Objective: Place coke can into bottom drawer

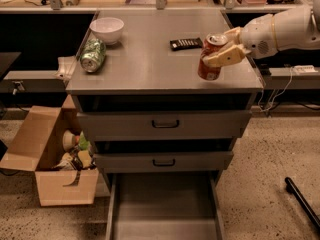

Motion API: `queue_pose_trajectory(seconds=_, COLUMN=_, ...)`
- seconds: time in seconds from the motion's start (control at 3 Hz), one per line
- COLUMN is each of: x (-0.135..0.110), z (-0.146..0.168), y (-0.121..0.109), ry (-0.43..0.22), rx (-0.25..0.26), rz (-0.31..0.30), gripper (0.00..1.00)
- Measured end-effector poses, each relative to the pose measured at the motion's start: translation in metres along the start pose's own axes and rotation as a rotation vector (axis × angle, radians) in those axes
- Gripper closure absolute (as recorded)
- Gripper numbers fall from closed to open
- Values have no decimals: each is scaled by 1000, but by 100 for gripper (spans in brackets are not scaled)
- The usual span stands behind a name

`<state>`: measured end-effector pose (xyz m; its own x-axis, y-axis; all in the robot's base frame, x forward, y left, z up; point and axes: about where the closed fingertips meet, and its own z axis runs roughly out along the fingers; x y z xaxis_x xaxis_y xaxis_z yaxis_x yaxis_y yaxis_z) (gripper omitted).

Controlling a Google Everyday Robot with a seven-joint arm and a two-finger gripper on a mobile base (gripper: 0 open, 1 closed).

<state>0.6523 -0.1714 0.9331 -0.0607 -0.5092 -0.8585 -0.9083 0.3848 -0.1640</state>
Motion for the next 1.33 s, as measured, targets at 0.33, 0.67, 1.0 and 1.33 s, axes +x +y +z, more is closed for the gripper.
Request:
queue_pose_trajectory(seconds=0.33, x=7, z=-6, y=50, ry=-17, rx=-112, rz=-93, gripper=100)
queue_pose_trajectory(seconds=0.67, x=52, z=-7, y=106, ry=21, rx=-198, rz=-170, gripper=100)
queue_pose_trajectory(seconds=1.0, x=134, z=16, y=155, ry=111, rx=-283, rz=-151, gripper=100)
queue_pose_trajectory(seconds=1.33, x=134, z=16, y=155, ry=111, rx=-283, rz=-151, gripper=100)
